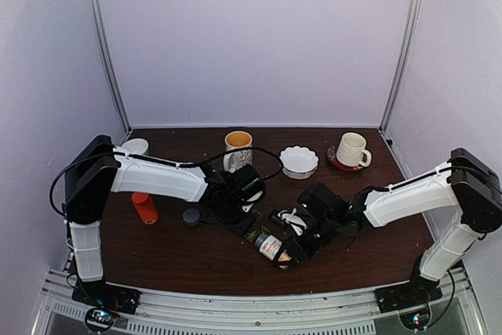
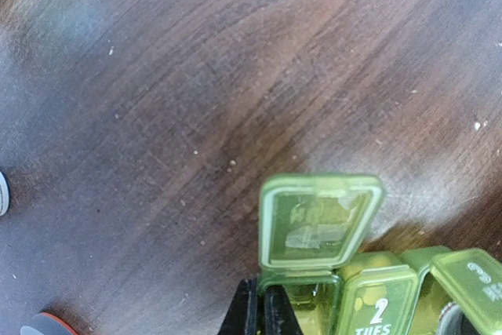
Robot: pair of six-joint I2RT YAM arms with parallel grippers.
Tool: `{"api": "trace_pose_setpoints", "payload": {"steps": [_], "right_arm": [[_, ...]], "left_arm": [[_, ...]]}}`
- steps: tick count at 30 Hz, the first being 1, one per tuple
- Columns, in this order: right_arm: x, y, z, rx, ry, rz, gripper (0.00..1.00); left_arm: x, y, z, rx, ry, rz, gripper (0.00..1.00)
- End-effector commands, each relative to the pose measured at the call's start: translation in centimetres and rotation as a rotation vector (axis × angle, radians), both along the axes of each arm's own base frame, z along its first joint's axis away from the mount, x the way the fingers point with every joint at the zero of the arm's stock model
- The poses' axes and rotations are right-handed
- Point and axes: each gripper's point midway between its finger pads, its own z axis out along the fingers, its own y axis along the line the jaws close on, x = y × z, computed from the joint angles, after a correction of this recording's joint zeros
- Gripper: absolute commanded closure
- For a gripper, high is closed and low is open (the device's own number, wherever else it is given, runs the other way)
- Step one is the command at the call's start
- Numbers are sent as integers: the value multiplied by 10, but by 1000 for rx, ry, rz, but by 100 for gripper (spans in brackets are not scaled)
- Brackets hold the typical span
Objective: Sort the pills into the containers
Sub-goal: Pour the pill into the compartment of the pill container.
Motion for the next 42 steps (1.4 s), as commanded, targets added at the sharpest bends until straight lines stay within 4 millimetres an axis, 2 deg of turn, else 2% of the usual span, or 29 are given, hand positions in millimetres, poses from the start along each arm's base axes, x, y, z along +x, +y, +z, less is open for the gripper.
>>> {"api": "trace_pose_setpoints", "payload": {"steps": [1,9,14,20,33,42], "right_arm": [[0,7,17,36,47,-10,100],[2,5,21,33,44,-7,100],[-1,8,32,73,36,14,100],[-1,10,33,75,35,26,100],[3,6,13,34,99,-18,100],[7,10,35,75,63,-11,100]], "left_arm": [[2,-4,13,-23,-44,-10,100],[3,-3,12,-13,-53,-2,100],[2,-3,11,-10,-51,-4,100],[3,-4,12,-14,-52,-7,100],[2,-6,12,-17,-48,-14,100],[1,-7,12,-17,-46,-16,100]]}}
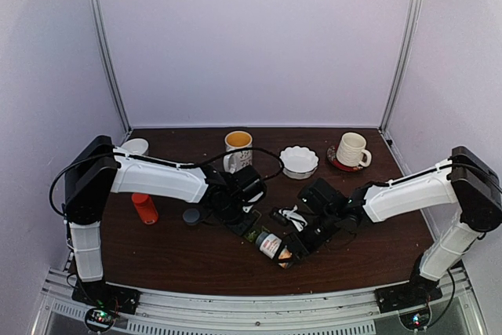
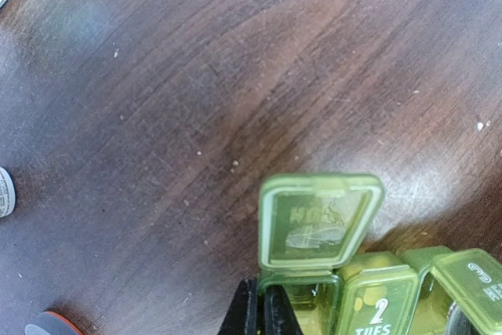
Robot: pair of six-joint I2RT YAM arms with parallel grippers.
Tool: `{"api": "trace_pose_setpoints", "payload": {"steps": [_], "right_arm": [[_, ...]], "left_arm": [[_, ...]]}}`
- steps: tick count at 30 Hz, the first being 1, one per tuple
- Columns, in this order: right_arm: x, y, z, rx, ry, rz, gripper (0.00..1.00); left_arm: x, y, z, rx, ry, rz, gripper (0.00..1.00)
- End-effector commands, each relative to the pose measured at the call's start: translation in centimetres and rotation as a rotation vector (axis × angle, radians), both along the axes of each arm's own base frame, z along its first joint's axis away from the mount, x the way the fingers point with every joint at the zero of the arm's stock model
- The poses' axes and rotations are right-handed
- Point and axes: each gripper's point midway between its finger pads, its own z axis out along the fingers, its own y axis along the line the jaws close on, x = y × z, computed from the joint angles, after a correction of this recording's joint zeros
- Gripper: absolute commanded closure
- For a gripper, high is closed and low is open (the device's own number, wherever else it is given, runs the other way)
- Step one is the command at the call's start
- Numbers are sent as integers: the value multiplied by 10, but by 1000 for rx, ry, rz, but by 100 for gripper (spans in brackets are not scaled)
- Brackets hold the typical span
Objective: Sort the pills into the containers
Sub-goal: Pour the pill into the compartment of the pill container.
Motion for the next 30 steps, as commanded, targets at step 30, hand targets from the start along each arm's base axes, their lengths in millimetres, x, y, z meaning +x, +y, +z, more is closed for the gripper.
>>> {"api": "trace_pose_setpoints", "payload": {"steps": [30], "right_arm": [[9,7,12,33,43,-23,100]], "left_arm": [[0,-10,11,-31,-28,-20,100]]}}
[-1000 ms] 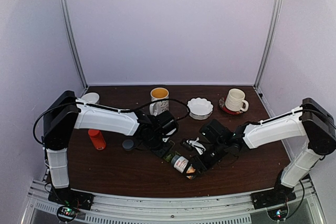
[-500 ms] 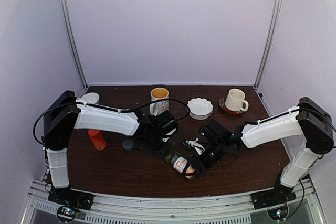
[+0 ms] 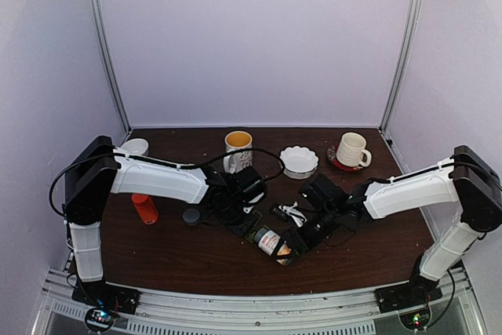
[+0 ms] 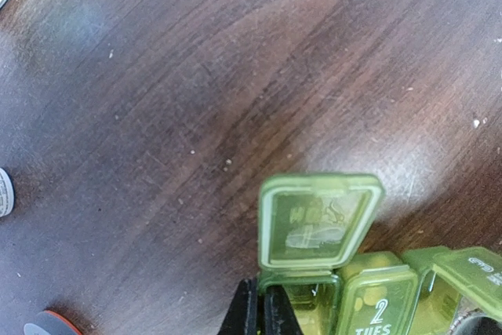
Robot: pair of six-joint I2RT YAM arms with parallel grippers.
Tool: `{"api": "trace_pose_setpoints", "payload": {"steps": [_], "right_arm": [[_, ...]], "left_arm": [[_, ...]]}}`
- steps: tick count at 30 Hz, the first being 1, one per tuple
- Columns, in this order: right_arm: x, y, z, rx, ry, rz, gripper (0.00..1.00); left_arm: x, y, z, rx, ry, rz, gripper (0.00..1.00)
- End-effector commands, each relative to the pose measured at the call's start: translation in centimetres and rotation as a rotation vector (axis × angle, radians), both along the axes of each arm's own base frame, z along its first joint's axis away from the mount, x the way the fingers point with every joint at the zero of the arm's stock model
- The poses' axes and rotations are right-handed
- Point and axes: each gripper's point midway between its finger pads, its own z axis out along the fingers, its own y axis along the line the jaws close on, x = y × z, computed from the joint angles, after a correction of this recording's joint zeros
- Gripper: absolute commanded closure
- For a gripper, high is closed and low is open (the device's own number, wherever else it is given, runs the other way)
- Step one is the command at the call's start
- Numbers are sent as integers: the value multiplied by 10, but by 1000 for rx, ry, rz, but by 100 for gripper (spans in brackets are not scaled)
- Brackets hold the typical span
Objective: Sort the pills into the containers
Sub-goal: Pour the pill into the compartment of the pill container.
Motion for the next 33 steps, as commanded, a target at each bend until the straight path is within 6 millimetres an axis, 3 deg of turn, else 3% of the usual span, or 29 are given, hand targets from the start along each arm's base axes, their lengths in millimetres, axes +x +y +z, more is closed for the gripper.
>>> {"api": "trace_pose_setpoints", "payload": {"steps": [1,6,11,19,26,33], "right_arm": [[4,3,-7,2,25,-9,100],[3,2,-16,-16,58,-25,100],[6,5,11,12,40,-33,100],[5,8,35,52,47,-40,100],[2,6,7,-8,107,-48,100],[3,7,12,-7,120,-60,100]], "left_arm": [[2,-10,11,-34,-25,-14,100],[1,-8,10,-27,-21,-14,100],[1,-7,11,-18,-26,-12,100],[2,-8,12,-17,-30,-15,100],[2,-8,12,-15,-31,-16,100],[2,-8,13,-14,-33,-16,100]]}}
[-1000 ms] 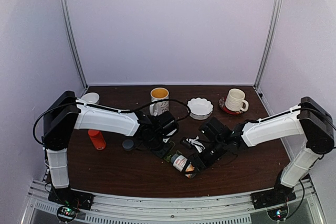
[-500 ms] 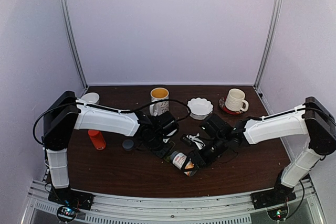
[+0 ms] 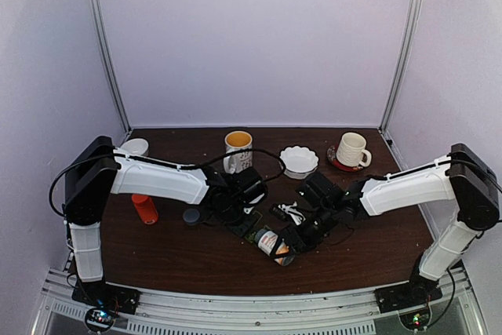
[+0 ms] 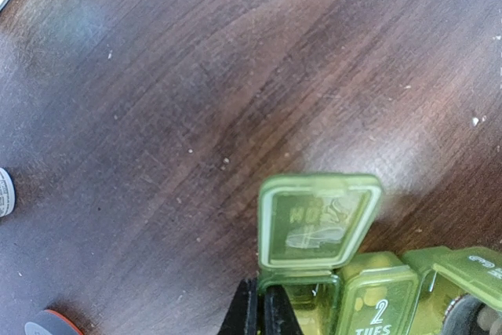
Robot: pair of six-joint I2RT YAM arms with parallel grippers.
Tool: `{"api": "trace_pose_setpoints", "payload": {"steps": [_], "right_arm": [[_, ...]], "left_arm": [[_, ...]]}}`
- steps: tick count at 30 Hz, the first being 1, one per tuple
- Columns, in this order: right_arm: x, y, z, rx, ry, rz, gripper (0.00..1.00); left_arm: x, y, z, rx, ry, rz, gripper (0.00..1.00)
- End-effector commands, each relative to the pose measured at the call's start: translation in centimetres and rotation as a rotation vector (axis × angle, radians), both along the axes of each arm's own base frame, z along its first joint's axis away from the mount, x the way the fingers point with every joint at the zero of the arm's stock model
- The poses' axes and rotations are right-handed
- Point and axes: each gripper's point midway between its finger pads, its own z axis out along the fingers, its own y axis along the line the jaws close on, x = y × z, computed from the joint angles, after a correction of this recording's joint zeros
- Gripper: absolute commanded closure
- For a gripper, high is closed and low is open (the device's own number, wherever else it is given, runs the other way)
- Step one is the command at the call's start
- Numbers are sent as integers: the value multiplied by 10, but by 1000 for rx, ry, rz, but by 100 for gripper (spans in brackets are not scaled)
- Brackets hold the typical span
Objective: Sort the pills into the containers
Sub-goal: Pour the pill into the compartment of the pill container.
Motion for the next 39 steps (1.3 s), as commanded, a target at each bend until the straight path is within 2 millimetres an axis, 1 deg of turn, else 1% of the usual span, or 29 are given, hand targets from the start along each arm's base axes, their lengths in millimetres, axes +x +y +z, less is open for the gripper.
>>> {"api": "trace_pose_setpoints", "payload": {"steps": [1,3,8,10,13,15,17,22,25,28,31,34,36,39], "right_arm": [[4,4,11,19,9,-8,100],[4,5,13,20,11,-8,100],[4,8,26,58,-6,5,100],[3,7,19,53,2,7,100],[0,2,-5,-2,43,1,100],[0,2,-12,-11,58,-6,100],[0,1,-10,-10,57,-12,100],[4,4,14,18,23,-9,100],[5,5,23,30,13,-9,100],[4,3,19,20,10,-12,100],[3,-2,-3,-23,35,-14,100],[1,-2,-14,-29,55,-17,100],[2,-2,-12,-31,53,-20,100],[4,0,2,-13,36,-19,100]], "left_arm": [[3,-7,12,-19,-26,-10,100],[3,-8,13,-20,-28,-12,100],[4,-7,13,-18,-29,-12,100],[4,-8,12,-19,-28,-12,100],[4,-9,13,-21,-29,-13,100],[3,-9,13,-21,-29,-15,100],[3,-8,12,-18,-28,-15,100],[3,-8,12,-16,-28,-14,100],[3,-8,13,-18,-29,-14,100],[3,-8,12,-15,-29,-14,100],[3,-8,11,-15,-27,-15,100],[3,-8,11,-14,-27,-16,100],[3,-8,11,-12,-27,-16,100],[2,-7,10,-11,-26,-16,100]]}}
